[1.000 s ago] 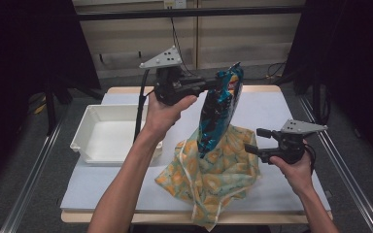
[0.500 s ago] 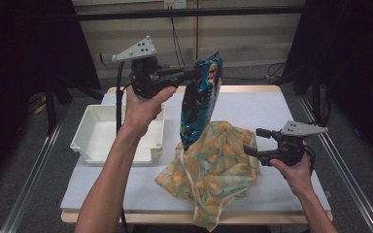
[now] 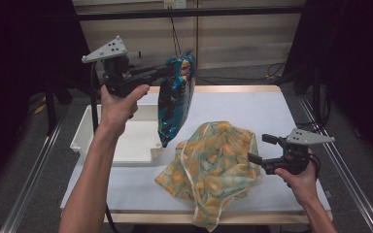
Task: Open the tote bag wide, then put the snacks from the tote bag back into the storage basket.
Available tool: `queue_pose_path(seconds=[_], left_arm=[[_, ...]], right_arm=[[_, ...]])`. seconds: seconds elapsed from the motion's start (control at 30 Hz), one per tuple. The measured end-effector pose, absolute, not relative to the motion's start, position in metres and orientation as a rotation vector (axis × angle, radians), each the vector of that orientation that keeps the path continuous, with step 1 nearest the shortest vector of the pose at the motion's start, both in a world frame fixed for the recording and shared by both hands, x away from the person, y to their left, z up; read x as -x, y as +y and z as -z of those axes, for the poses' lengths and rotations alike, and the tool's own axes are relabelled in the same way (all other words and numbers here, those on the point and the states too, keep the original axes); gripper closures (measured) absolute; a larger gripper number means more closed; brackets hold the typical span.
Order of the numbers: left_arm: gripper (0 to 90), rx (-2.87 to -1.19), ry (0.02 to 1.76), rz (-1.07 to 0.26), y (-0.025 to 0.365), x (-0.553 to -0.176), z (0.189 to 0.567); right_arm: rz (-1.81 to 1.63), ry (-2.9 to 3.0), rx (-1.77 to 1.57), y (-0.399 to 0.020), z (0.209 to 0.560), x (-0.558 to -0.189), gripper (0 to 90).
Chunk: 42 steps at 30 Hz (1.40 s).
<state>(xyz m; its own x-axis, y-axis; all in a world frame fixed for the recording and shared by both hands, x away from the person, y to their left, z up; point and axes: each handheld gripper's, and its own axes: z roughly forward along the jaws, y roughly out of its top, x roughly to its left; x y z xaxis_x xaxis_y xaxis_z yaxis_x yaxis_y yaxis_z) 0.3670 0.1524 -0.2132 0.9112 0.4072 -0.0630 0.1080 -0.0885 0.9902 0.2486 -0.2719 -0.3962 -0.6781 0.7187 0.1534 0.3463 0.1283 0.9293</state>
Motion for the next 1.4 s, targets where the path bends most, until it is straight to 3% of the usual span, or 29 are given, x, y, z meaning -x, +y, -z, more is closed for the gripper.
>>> queue_pose_path(seconds=[0.5,1.4], left_arm=[[89.2,-1.665,0.505,-0.319,0.193,-0.375,0.225],[89.1,-1.711,0.701,-0.435,0.232,-0.392,0.249]], right_arm=[[-1.608,2.071,-1.035,-0.274,0.407,-0.233,3.4],[-1.609,2.061,-1.007,-0.276,0.413,-0.229,0.6]])
